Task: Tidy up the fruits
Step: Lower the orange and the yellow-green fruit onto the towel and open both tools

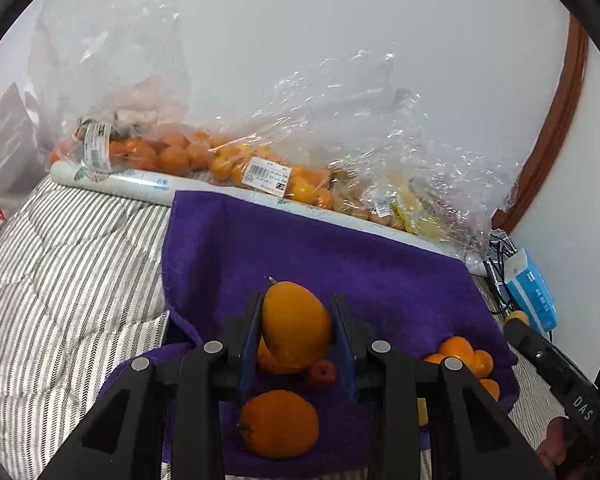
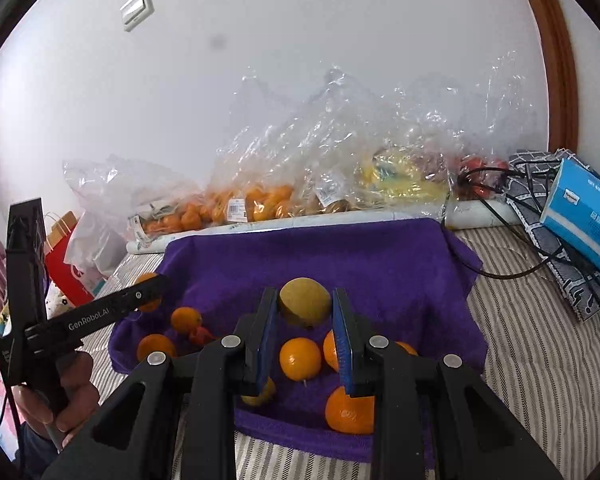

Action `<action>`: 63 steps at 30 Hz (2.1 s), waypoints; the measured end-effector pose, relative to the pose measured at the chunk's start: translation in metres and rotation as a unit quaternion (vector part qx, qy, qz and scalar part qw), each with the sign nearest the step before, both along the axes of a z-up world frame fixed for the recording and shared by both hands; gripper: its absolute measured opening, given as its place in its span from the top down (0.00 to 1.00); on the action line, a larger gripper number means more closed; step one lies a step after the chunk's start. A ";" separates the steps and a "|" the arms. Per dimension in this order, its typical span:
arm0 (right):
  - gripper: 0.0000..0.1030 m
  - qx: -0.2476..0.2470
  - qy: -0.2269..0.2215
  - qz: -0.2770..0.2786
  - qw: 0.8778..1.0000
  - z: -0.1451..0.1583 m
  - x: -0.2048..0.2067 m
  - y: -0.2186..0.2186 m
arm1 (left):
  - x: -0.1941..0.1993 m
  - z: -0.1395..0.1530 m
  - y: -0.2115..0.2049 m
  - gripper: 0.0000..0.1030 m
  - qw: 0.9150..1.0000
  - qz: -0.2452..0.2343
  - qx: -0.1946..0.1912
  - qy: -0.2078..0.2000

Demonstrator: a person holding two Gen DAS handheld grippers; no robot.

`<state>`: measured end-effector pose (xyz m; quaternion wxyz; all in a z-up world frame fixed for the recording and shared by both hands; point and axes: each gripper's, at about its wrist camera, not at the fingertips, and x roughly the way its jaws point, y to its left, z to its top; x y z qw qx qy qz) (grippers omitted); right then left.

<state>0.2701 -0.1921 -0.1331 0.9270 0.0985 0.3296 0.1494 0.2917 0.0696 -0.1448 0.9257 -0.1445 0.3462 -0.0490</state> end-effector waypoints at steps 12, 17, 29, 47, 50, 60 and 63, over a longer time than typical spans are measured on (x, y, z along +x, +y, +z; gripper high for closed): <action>0.74 -0.002 -0.014 -0.002 1.000 -0.003 0.000 0.000 | 0.006 -0.013 0.002 0.69 1.000 0.006 0.001 0.014; 0.74 0.007 -0.012 -0.012 1.000 -0.007 0.003 -0.003 | 0.008 -0.017 0.001 0.69 1.000 0.002 0.006 0.017; 0.74 -0.009 -0.019 -0.013 1.000 -0.019 0.007 0.010 | 0.009 -0.023 0.002 0.70 1.000 -0.004 -0.004 0.014; 0.74 -0.055 0.001 0.003 0.998 -0.034 0.011 0.029 | 0.009 -0.027 -0.007 0.70 0.999 -0.032 -0.018 0.016; 0.73 -0.051 0.010 0.001 0.999 -0.036 0.014 0.027 | 0.010 -0.027 -0.006 0.70 0.999 -0.032 -0.019 0.019; 0.68 -0.060 -0.003 -0.003 0.998 -0.034 0.009 0.028 | 0.011 -0.029 -0.009 0.70 0.999 -0.035 -0.014 0.024; 0.68 -0.060 -0.002 -0.002 0.998 -0.034 0.009 0.028 | 0.011 -0.029 -0.009 0.70 0.999 -0.035 -0.015 0.024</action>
